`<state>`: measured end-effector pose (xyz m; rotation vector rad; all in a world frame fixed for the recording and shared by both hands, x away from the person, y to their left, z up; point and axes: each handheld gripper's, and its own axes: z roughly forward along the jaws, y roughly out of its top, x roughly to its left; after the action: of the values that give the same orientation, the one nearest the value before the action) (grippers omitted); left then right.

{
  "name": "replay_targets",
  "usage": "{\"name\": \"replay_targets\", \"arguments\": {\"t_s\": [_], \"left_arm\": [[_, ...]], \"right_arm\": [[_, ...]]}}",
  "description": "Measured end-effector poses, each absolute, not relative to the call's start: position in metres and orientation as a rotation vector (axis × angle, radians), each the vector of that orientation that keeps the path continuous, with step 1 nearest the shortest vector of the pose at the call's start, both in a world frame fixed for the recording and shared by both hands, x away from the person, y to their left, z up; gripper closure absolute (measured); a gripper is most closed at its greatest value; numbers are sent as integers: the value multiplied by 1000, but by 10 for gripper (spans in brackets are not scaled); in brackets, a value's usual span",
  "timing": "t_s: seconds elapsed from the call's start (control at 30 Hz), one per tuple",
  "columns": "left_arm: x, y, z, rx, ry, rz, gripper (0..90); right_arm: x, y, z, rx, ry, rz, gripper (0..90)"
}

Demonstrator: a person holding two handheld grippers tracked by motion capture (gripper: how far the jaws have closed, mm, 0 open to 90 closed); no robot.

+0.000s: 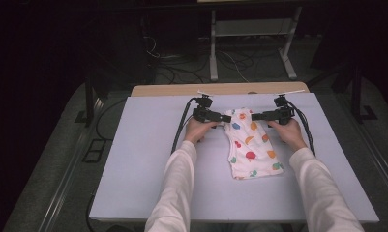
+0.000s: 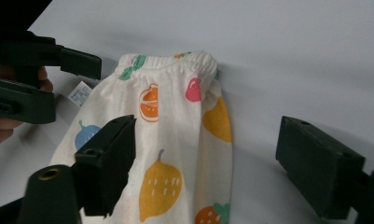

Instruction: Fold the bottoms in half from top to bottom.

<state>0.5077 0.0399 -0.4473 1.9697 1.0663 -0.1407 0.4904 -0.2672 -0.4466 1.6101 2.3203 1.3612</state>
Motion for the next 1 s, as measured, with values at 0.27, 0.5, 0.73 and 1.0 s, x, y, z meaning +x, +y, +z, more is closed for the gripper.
{"name": "replay_targets", "arguments": {"t_s": [0.27,0.5,0.73,1.0], "left_arm": [[506,33,-452,1987,1050,-136,276],[507,30,-455,1971,1074,-124,461],[508,28,-458,1952,1102,-101,607],[508,25,-460,1943,1111,-79,718]], "right_arm": [[493,-264,-449,1621,2306,1331,334],[495,-260,-454,1630,2319,1286,449],[497,-257,-457,1605,2323,1289,547],[500,-249,-460,1611,2307,1300,697]]}}
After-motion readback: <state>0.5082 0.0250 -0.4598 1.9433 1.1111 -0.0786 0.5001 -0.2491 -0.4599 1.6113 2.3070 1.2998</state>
